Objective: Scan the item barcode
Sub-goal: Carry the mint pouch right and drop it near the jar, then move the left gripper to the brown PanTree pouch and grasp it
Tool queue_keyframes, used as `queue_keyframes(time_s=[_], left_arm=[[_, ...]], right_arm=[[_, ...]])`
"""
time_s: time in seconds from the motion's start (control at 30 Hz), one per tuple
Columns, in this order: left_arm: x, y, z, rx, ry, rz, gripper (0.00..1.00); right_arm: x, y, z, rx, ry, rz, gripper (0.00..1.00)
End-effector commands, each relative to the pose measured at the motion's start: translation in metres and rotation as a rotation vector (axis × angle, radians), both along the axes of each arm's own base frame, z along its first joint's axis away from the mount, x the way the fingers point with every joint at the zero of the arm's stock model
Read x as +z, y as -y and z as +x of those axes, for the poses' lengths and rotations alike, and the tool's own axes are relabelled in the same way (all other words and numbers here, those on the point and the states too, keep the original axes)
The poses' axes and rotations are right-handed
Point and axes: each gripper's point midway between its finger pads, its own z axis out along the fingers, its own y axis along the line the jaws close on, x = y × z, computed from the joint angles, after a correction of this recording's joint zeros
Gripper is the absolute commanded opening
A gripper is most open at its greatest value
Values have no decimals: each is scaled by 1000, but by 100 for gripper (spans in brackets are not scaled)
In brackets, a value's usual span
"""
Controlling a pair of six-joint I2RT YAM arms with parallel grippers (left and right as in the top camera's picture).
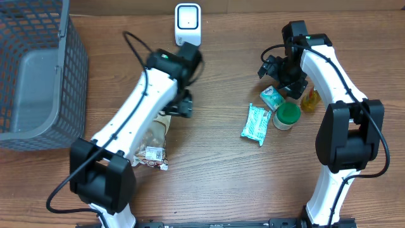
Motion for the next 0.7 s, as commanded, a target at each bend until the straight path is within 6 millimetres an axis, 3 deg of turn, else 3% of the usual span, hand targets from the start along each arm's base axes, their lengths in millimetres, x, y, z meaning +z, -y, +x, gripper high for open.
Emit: queue_keyframes(time_s=[0.0,0.27,0.43,0.67], left_arm=[[-2,-50,5,109,12,125,82],[-40,-109,-20,285,-120,126,83],[-67,-112,-31,333,-170,30,87],[-96,-99,-45,315,-222,-69,87]], right_arm=[[17,1,9,1,52,5,100],[17,1,9,1,52,5,100],[17,1,9,1,52,5,100],[17,1,9,1,52,5,100]])
